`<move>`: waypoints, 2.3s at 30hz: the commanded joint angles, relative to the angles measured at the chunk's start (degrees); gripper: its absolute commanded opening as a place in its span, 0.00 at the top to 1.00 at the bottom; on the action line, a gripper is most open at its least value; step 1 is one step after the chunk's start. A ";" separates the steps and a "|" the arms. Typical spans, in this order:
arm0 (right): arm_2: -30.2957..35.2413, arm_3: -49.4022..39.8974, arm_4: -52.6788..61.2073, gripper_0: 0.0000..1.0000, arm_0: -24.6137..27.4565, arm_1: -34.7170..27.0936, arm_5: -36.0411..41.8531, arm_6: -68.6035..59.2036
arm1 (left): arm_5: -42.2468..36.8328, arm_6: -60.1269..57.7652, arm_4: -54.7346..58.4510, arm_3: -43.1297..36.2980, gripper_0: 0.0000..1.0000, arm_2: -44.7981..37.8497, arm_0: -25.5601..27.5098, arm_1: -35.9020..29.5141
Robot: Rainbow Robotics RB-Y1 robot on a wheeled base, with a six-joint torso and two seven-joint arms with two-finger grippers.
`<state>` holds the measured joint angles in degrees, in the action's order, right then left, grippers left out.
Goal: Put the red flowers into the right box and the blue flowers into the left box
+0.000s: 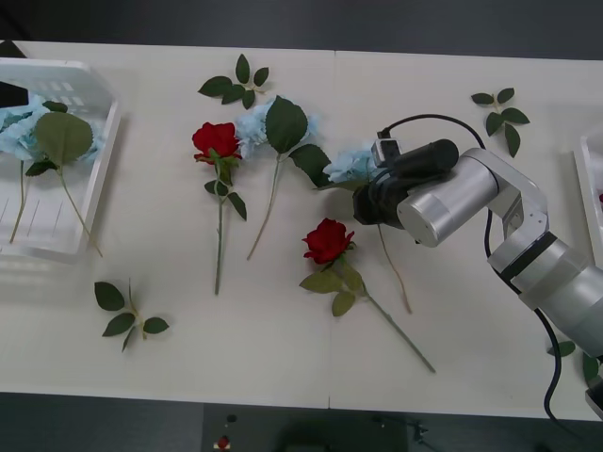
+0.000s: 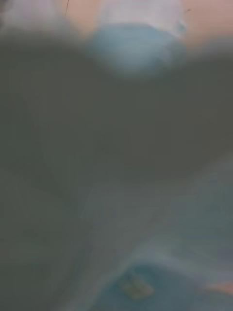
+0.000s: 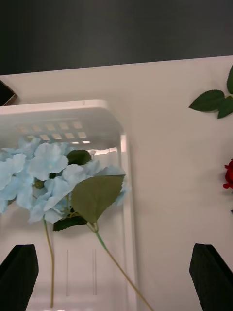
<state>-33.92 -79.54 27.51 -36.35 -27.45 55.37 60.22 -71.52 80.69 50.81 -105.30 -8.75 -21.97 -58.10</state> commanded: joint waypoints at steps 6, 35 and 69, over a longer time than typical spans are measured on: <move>2.37 -4.05 6.68 1.00 -1.18 -2.53 -0.97 4.38 | -1.52 -17.76 -24.44 -0.43 0.09 17.37 -7.47 10.90; 30.85 -28.22 90.00 1.00 21.68 -12.37 10.90 90.86 | 3.58 -22.06 -30.07 11.79 0.09 30.02 -16.00 23.38; 19.07 -24.52 91.59 1.00 13.77 -9.38 -7.12 76.27 | 8.15 74.31 81.73 27.34 0.07 26.15 5.01 18.99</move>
<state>-14.37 -103.38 118.77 -20.23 -36.81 48.60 139.00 -66.64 155.91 128.26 -73.68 14.98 -17.79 -38.18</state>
